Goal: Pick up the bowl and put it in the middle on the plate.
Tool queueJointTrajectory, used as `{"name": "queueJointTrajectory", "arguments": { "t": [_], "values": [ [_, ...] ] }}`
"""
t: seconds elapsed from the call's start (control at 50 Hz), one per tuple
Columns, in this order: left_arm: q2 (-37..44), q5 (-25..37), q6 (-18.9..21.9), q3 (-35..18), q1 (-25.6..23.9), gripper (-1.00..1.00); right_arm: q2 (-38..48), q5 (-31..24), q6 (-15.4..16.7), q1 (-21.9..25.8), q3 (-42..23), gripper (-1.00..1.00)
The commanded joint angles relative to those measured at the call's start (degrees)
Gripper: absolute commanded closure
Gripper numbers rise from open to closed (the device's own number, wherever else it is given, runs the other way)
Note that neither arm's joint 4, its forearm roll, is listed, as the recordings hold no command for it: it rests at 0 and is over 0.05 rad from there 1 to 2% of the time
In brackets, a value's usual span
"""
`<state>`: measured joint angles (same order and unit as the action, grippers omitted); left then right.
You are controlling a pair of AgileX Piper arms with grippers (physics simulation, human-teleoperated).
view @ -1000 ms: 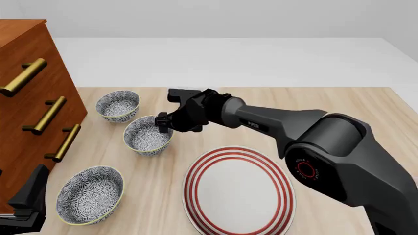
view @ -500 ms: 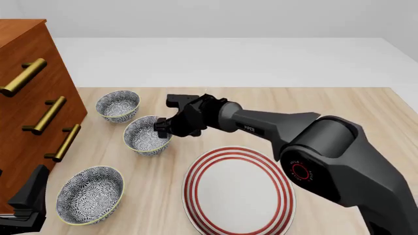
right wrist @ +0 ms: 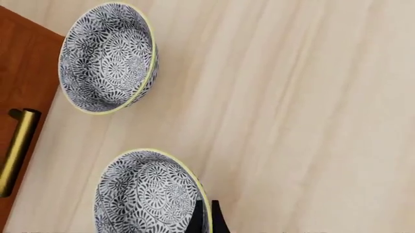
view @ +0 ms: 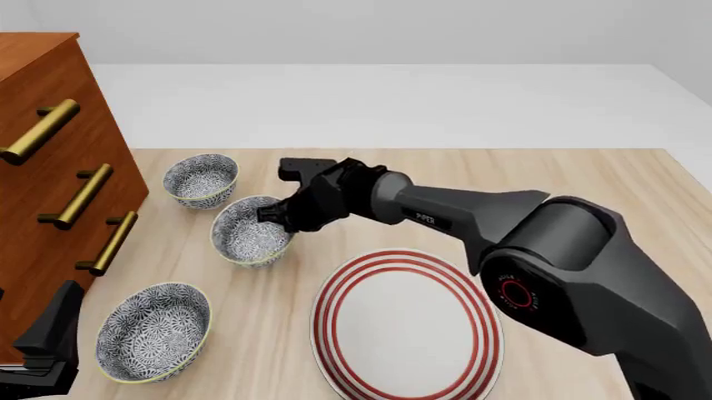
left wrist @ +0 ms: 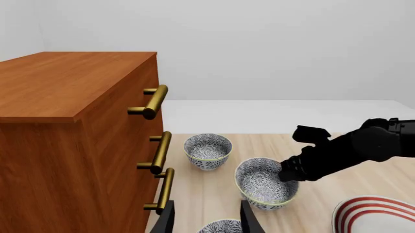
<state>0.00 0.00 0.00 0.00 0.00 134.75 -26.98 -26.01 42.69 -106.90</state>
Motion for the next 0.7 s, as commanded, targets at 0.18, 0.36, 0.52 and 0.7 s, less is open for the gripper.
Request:
{"name": "queueJointTrajectory", "arguments": {
  "t": [0.18,0.36,0.52,0.7],
  "values": [
    [0.0,0.0,0.0,0.0,0.0,-1.00,-9.6,1.3,0.1,-1.1,6.3,1.00],
    [0.0,0.0,0.0,0.0,0.0,-1.00,-21.8,3.2,-0.4,-1.3,15.7,1.00],
    [0.0,0.0,0.0,0.0,0.0,-1.00,-35.7,4.3,0.9,-2.8,27.0,1.00],
    [0.0,0.0,0.0,0.0,0.0,-1.00,-45.8,5.2,2.3,-4.6,37.9,1.00]
  ]
}}
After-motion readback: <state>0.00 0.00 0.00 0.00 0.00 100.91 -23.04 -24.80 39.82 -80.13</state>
